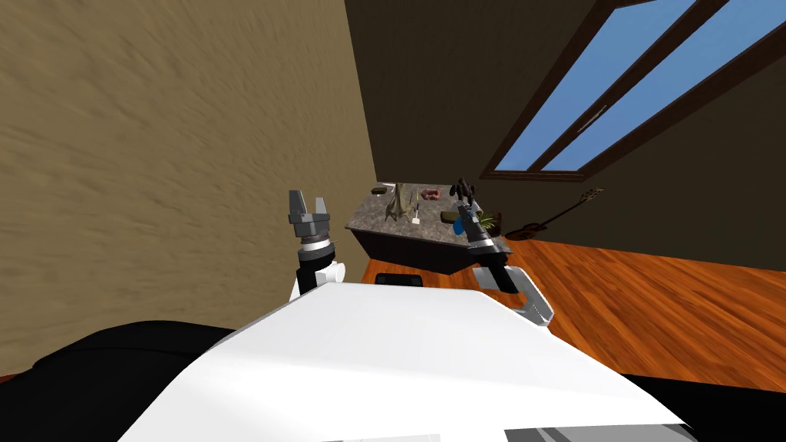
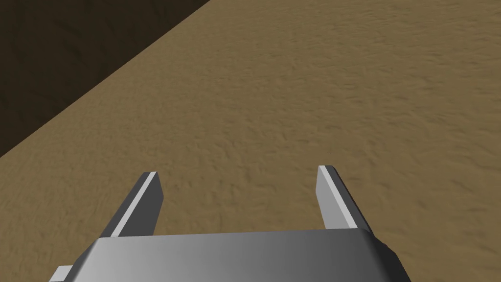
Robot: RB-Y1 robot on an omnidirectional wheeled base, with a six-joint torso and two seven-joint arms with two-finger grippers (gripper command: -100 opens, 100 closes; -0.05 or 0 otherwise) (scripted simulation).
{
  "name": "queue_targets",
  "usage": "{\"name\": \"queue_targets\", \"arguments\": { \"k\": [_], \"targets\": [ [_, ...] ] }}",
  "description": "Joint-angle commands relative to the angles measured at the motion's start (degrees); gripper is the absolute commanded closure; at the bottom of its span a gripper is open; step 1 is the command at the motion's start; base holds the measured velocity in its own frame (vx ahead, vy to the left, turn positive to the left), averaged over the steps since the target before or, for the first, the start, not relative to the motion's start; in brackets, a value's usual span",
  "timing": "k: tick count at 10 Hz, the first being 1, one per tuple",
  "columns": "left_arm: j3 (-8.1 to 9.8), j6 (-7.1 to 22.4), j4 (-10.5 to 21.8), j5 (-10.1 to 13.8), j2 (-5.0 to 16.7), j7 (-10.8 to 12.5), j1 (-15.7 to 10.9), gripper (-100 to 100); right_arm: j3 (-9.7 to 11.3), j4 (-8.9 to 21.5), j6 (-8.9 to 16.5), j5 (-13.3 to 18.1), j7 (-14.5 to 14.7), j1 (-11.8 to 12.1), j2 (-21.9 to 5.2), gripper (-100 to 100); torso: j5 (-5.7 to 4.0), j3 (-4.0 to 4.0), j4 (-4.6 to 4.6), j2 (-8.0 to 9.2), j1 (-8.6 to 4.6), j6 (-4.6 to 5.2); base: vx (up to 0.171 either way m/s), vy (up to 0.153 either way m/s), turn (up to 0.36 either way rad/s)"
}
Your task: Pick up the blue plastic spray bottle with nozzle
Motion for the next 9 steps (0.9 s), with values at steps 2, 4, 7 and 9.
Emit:
{"name": "queue_targets", "arguments": {
  "k": [2, 4, 7, 9],
  "targets": [
    [0.00, 0.00, 0.00, 0.00, 0.00, 0.00, 0.00, 0, 0.01, 3.32, 1.69, 1.89, 2.37, -0.69, -3.47, -100, 0.00, -0.01, 0.00, -0.01, 0.02, 0.00, -0.053, -0.002, 0.022],
    [0.00, 0.00, 0.00, 0.00, 0.00, 0.00, 0.00, 0, -0.14, 5.38, 2.86, 3.20, 3.69, -0.82, -5.96, -100, 0.01, -0.01, 0.00, -0.02, 0.06, 0.01, -0.039, 0.012, 0.019],
    [0.00, 0.00, 0.00, 0.00, 0.00, 0.00, 0.00, 0, -0.58, 8.03, 4.52, 5.16, 5.18, -0.41, -8.98, -100, 0.02, -0.07, -0.02, -0.12, 0.10, 0.01, -0.016, 0.015, 0.017],
    [0.00, 0.00, 0.00, 0.00, 0.00, 0.00, 0.01, 0, -1.88, 10.79, 6.77, 7.82, 6.43, 1.30, -11.89, -100, 0.03, -0.12, -0.04, -0.21, 0.13, 0.00, 0.019, 0.032, 0.043]
  ]
}}
